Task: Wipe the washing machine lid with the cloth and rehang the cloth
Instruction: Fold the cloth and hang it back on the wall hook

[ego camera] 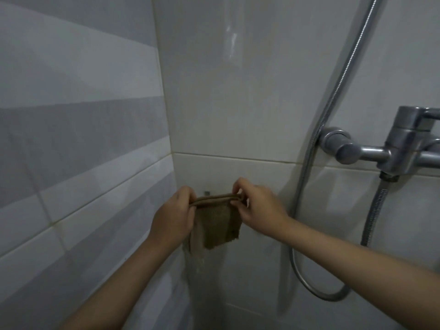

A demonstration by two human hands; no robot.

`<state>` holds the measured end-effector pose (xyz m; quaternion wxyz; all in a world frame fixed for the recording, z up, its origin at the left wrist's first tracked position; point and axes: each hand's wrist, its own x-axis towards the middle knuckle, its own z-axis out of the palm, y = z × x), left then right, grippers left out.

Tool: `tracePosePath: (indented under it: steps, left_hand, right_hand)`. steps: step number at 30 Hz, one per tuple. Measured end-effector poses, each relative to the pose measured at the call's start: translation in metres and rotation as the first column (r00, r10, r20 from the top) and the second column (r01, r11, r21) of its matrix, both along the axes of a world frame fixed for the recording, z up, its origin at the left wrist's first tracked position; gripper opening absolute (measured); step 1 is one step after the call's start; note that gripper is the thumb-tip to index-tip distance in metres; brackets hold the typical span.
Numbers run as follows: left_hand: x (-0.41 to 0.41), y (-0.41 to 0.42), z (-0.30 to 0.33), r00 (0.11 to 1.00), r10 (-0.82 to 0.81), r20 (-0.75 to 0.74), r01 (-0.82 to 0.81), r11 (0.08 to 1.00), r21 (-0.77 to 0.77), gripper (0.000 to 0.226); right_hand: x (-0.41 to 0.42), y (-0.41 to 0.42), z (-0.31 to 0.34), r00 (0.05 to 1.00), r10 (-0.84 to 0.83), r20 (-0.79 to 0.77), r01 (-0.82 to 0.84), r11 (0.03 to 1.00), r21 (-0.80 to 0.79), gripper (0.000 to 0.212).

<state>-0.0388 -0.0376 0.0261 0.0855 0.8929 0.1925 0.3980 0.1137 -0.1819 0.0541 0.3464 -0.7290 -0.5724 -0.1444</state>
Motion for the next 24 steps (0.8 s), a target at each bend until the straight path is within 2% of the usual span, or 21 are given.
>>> tracePosePath:
  steps: [2, 4, 6, 9, 12, 17, 20, 24]
  left_hand:
    - [0.006, 0.019, -0.003, 0.995, -0.024, -0.093, 0.044, 0.975, 0.218, 0.006]
    - [0.016, 0.041, -0.009, 0.98, -0.01, -0.198, 0.083, 0.928, 0.362, 0.004]
    - [0.027, 0.058, -0.015, 0.961, 0.026, -0.274, 0.101, 0.893, 0.438, 0.007]
    - [0.042, 0.077, -0.023, 0.931, 0.084, -0.355, 0.095, 0.883, 0.459, 0.008]
    - [0.054, 0.087, -0.03, 0.921, 0.064, -0.384, 0.104, 0.91, 0.401, 0.011]
    - [0.064, 0.09, -0.052, 0.931, 0.032, -0.363, 0.016, 0.991, 0.131, 0.024]
    - [0.066, 0.084, -0.066, 0.94, 0.009, -0.34, -0.02, 0.999, -0.031, 0.027]
    - [0.07, 0.074, -0.07, 0.955, -0.035, -0.294, -0.049, 0.961, -0.272, 0.031]
  right_hand:
    - [0.004, 0.012, -0.011, 0.953, 0.008, 0.302, 0.017, 0.997, -0.077, 0.018]
    - [0.009, 0.029, -0.021, 0.875, 0.004, 0.483, 0.089, 0.982, -0.169, 0.023]
    - [0.016, 0.046, -0.028, 0.824, 0.0, 0.567, 0.17, 0.954, -0.247, 0.03]
    - [0.024, 0.066, -0.037, 0.783, 0.005, 0.621, 0.254, 0.91, -0.327, 0.051]
    - [0.026, 0.076, -0.042, 0.811, 0.032, 0.585, 0.263, 0.872, -0.413, 0.056]
    - [0.021, 0.086, -0.056, 0.897, -0.024, 0.442, 0.281, 0.803, -0.525, 0.058]
    - [0.017, 0.087, -0.065, 0.955, -0.059, 0.29, 0.219, 0.802, -0.556, 0.05]
    - [0.015, 0.088, -0.062, 0.991, -0.116, 0.07, 0.135, 0.823, -0.552, 0.048]
